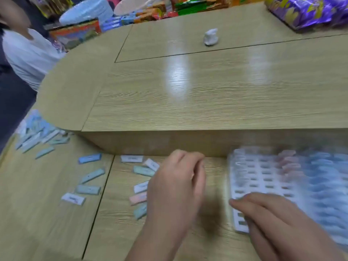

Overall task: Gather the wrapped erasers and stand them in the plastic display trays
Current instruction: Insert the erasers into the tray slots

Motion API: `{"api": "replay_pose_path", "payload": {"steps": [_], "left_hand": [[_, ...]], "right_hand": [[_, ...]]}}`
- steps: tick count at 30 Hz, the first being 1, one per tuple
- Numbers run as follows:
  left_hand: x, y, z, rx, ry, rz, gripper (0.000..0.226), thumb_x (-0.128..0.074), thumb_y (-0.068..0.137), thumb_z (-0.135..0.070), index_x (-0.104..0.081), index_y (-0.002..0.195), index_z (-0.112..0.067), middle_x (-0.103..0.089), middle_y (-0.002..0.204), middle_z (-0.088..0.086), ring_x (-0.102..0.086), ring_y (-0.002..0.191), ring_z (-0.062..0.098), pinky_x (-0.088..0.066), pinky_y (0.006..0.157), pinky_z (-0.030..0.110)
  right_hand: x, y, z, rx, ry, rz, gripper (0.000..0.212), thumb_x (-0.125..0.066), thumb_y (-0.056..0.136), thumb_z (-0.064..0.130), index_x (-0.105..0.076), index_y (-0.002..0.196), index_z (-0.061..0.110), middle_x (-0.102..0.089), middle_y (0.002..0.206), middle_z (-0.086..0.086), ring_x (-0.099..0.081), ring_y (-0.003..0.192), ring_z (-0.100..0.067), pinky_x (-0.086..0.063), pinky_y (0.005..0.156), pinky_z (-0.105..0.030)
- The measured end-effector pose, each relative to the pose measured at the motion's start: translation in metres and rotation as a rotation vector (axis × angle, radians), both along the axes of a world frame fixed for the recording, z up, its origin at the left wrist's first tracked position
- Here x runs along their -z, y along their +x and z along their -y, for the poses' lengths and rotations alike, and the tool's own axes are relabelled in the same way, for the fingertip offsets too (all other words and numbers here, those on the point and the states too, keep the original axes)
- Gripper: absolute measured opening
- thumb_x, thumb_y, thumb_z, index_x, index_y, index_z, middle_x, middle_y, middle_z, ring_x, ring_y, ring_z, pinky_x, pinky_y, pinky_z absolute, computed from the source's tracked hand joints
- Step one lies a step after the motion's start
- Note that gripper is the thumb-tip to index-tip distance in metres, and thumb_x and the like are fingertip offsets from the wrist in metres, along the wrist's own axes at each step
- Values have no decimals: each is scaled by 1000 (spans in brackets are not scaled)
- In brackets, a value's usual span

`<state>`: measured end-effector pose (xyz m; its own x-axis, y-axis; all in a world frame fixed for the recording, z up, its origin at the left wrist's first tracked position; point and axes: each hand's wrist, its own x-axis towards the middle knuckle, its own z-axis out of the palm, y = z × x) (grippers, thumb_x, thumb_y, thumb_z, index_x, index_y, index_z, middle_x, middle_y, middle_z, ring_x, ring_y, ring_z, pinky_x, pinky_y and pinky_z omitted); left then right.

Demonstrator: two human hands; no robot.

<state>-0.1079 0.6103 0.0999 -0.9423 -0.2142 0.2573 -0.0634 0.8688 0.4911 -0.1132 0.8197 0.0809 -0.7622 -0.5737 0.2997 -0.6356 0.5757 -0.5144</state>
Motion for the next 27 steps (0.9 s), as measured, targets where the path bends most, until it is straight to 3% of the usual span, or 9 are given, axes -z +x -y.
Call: {"api": "replay_pose_path", "payload": {"steps": [3, 5, 10, 13, 17, 20, 23, 27], "left_hand": [[22, 50, 88, -218, -20, 143, 12, -59, 88, -36, -62, 100, -39, -58, 95, -18, -58, 75, 10, -49, 63, 33], [42, 78, 129, -219, 8, 237, 17, -69, 82, -35, -59, 96, -41, -55, 96, -18, -59, 82, 10, -50, 69, 34], [77, 105, 144, -69, 70, 320, 29, -60, 70, -60, -63, 91, -40, -46, 94, -21, -52, 90, 2, -43, 71, 15], [86, 103, 139, -77, 114, 263, 30, -60, 72, -58, -63, 95, -40, -46, 91, -18, -55, 88, 8, -52, 67, 27], [88, 99, 142, -101, 127, 254, 23, -66, 71, -52, -64, 90, -38, -43, 91, -19, -55, 89, 11, -51, 70, 30], [82, 93, 141, -84, 45, 312, 26, -77, 67, -41, -64, 89, -34, -45, 93, -15, -53, 88, 14, -53, 68, 33], [74, 81, 131, -4, -70, 325, 29, -70, 70, -47, -66, 95, -33, -49, 92, -10, -55, 83, 16, -51, 60, 29], [67, 67, 118, 64, -109, 368, 22, -71, 73, -41, -65, 94, -36, -50, 93, -14, -58, 85, 12, -46, 52, 25]], "right_hand": [[28, 9, 78, -170, 96, 143, 41, -52, 81, 32, -55, 121, 37, -54, 115, 18, -59, 94, -4, -51, 69, -17], [42, 11, 115, -185, 168, 231, 49, -60, 70, 38, -53, 118, 36, -54, 112, 17, -63, 89, -7, -52, 61, -17], [65, 5, 150, -190, 266, 310, 63, -48, 71, 58, -44, 130, 38, -42, 127, 19, -52, 112, -11, -54, 85, -31], [66, 2, 158, -183, 309, 311, 69, -45, 67, 69, -48, 129, 39, -39, 125, 21, -47, 114, -7, -50, 87, -27], [63, -5, 157, -110, 353, 324, 55, -52, 70, 70, -54, 116, 39, -40, 116, 22, -43, 112, -5, -49, 83, -26], [61, -10, 153, -71, 376, 219, 46, -49, 70, 69, -62, 100, 37, -50, 110, 17, -47, 105, -11, -51, 77, -30], [60, -12, 148, -137, 407, 138, 36, -50, 74, 59, -69, 95, 36, -59, 103, 14, -55, 98, -17, -53, 74, -35], [56, -11, 140, -159, 429, 129, 29, -49, 73, 59, -62, 81, 35, -59, 85, 20, -55, 84, -13, -49, 66, -31]]}}
